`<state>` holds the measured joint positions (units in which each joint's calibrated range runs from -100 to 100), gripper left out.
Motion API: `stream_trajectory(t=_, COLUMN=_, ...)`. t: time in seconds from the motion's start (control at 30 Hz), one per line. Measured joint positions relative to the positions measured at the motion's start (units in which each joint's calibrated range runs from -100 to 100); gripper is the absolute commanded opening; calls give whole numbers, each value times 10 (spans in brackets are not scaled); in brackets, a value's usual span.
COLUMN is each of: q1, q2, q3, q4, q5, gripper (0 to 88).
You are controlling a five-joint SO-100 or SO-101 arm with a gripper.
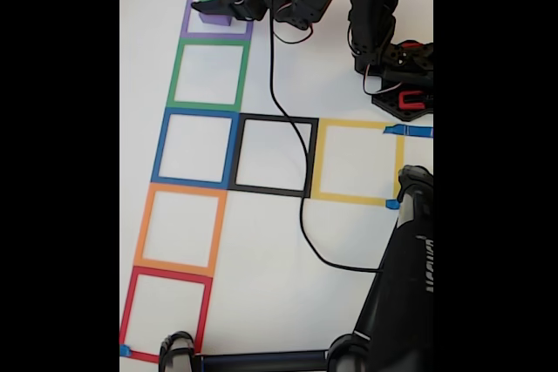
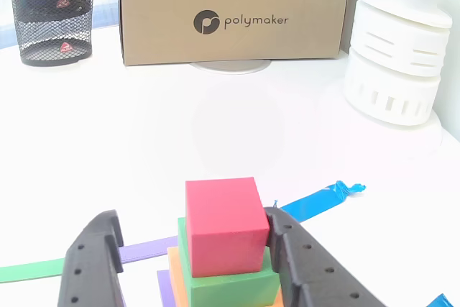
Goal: Tower of hanoi
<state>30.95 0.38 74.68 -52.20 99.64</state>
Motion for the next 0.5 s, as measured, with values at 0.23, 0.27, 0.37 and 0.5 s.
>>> stream_trajectory(t=0.23, q1=0, q2=1, q3=0, q4=0, q5=0, gripper=102)
stream_trajectory(t=0.27, q1=0, q2=4, q3=0, q4=0, q5=0, gripper=89)
stream_trajectory(t=0.37, q1=0, q2=7, q3=0, q4=0, q5=0, gripper=63)
stream_trajectory(t=0.5, q1=-9, q2=7, q3=0, q4=0, q5=0, gripper=46)
